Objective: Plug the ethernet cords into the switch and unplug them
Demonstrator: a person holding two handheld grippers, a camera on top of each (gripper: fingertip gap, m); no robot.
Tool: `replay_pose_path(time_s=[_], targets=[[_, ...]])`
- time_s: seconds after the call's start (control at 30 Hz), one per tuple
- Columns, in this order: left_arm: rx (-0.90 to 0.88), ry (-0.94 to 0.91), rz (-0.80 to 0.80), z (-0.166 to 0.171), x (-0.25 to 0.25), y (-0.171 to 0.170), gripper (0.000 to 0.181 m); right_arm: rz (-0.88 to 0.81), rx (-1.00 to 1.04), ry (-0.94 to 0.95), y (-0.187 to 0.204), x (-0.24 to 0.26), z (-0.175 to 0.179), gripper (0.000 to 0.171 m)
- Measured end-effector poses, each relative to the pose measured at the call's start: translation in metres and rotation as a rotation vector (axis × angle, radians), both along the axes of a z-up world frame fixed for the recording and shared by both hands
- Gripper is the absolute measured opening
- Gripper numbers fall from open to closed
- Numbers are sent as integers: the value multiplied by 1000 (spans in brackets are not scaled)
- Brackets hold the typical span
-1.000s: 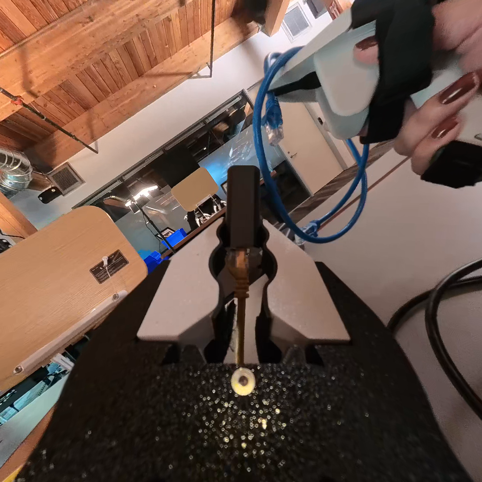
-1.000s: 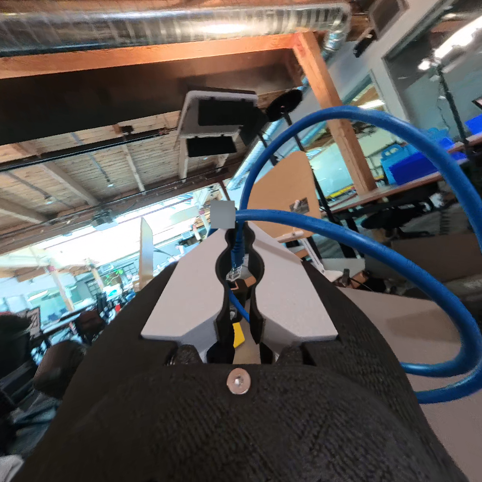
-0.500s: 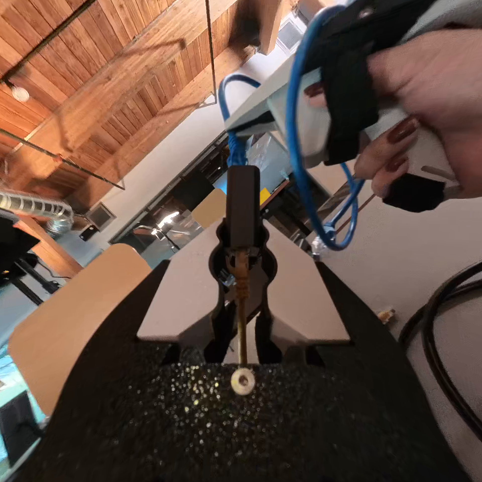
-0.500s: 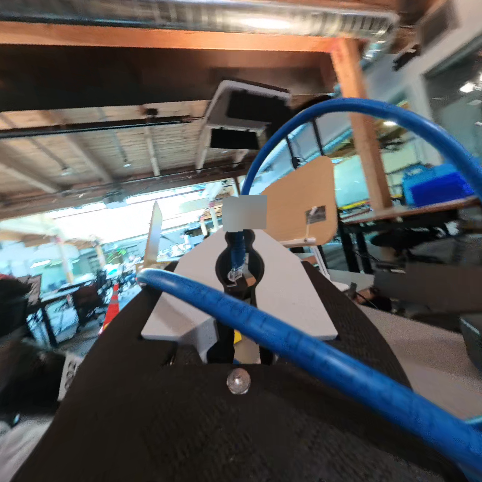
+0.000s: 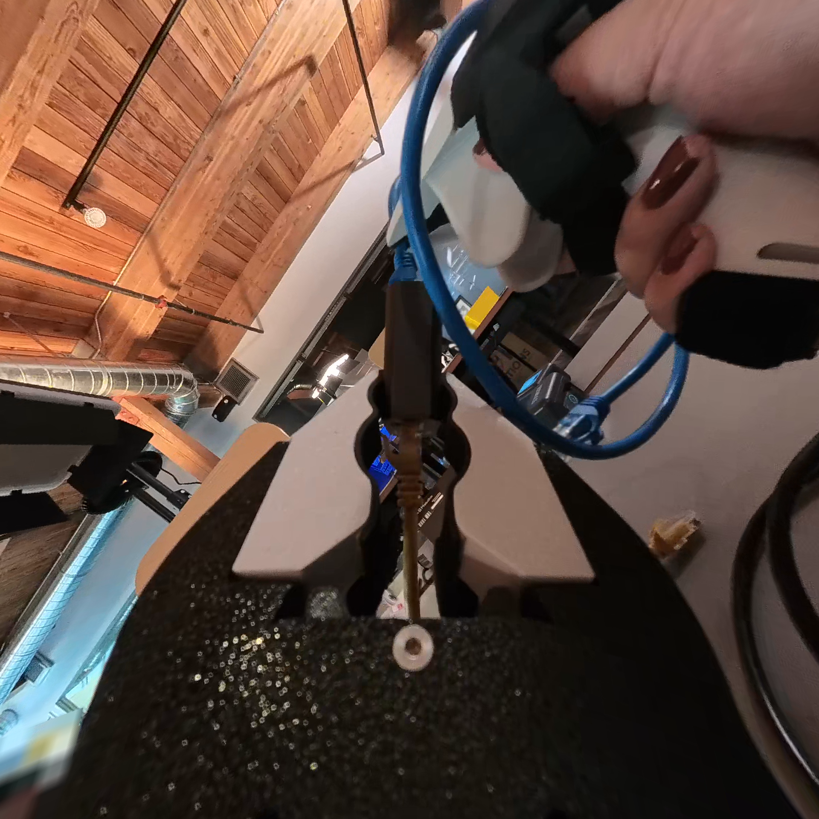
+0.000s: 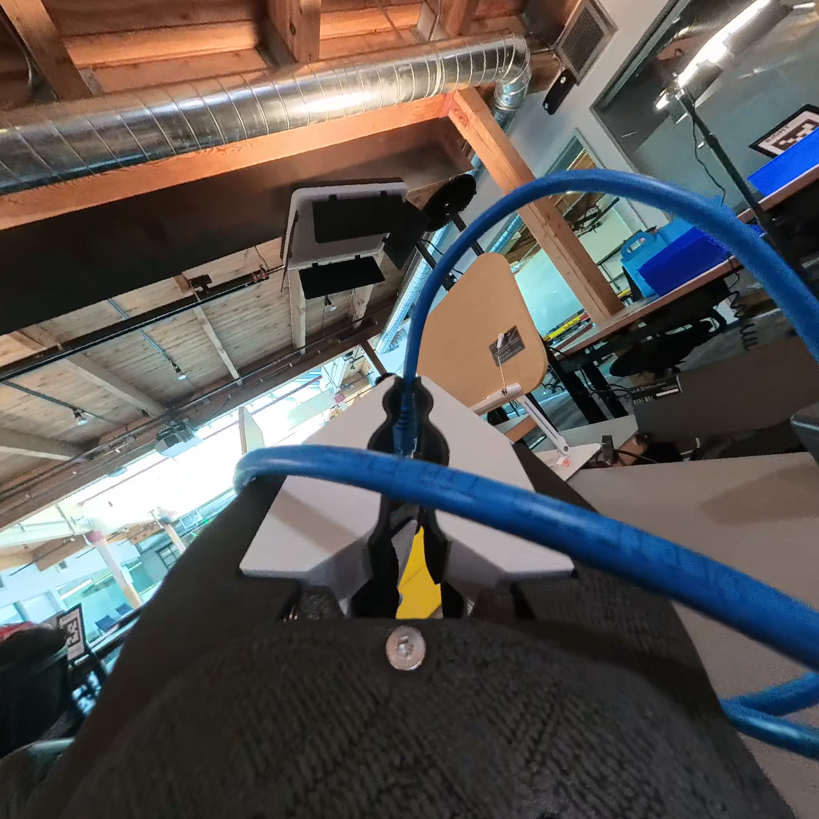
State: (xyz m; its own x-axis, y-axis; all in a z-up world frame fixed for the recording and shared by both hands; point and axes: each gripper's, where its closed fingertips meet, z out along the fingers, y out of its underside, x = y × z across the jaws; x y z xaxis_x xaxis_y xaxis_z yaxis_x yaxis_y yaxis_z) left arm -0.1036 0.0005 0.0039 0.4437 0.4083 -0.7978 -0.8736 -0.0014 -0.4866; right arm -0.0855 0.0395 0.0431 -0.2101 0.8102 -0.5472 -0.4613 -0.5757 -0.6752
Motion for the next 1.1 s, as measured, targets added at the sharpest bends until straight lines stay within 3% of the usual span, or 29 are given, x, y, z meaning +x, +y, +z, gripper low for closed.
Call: replay_pose_path(time_s=[0.53,0.83,1.1], targets=[[-43,-59,6,-15,-17,0,21,-31,8,-13,-3,-6,-18,4],[-241,6,-27,-66,-29,15,22,92,-154,-143,24,-21,-82,4],[-366,21,-54,-97,-25,25,22,208,-284,-240,40,-31,-113,4]])
